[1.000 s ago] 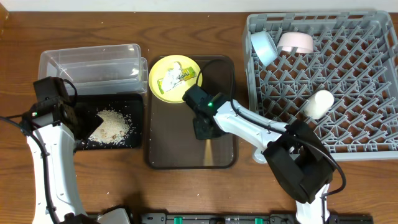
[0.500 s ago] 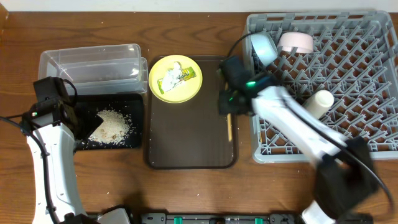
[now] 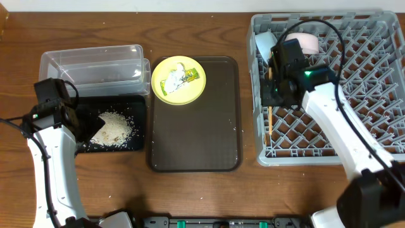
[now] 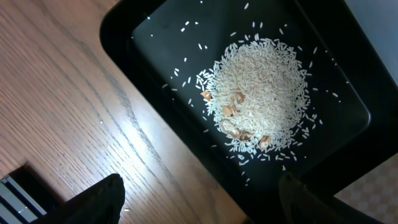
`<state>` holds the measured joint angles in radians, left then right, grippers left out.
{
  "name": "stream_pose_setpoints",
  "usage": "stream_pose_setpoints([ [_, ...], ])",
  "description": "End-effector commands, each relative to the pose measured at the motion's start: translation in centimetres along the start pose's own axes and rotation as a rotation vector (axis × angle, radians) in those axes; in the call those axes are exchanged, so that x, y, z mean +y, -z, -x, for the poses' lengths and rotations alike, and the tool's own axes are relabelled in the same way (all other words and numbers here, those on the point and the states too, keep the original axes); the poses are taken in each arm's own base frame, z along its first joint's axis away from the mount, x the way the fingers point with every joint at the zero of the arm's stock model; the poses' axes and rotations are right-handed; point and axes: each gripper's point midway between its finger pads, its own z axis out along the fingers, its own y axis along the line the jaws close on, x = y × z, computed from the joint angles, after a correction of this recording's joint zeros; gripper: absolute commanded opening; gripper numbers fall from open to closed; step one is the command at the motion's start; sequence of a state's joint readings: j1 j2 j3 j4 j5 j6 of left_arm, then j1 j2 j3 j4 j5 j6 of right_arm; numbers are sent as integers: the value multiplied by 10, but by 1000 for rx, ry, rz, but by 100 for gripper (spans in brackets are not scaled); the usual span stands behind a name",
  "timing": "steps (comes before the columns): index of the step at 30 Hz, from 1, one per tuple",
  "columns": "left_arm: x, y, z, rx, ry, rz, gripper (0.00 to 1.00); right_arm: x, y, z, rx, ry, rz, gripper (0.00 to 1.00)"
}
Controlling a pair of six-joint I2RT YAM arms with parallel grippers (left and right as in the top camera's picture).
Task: Sort waste into correct bins and load items into the dishwasher rack
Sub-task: 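Carry the chopstick to the rack and drop it along the left edge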
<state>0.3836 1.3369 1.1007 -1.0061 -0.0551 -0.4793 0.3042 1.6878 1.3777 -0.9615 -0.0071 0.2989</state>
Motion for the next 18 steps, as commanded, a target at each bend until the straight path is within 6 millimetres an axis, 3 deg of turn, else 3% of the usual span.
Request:
stream_pose_setpoints([
  [1, 1, 3, 1, -12, 21, -1, 82, -6, -20, -10, 61, 27, -26, 2],
  [3, 1, 3, 1, -11, 21, -1, 82, -7, -26, -11, 77, 27, -30, 10],
  [6, -3, 3, -1, 4, 20, -27, 83, -6, -27, -9, 71, 36, -29, 35],
  [7, -6, 3, -3, 15, 15, -45, 87, -6, -25, -8, 63, 38, -26, 41],
  [10, -21, 5, -6, 37, -48, -127, 87, -4, -16, -1, 33, 37, -18, 59],
  [14, -42, 9, -8, 22, -182, -201, 87, -9, 7, 8, -31, 19, -6, 64],
  [18, -73, 17, -13, -32, -353, -258, 87, -27, 37, 17, -108, -34, -4, 69],
])
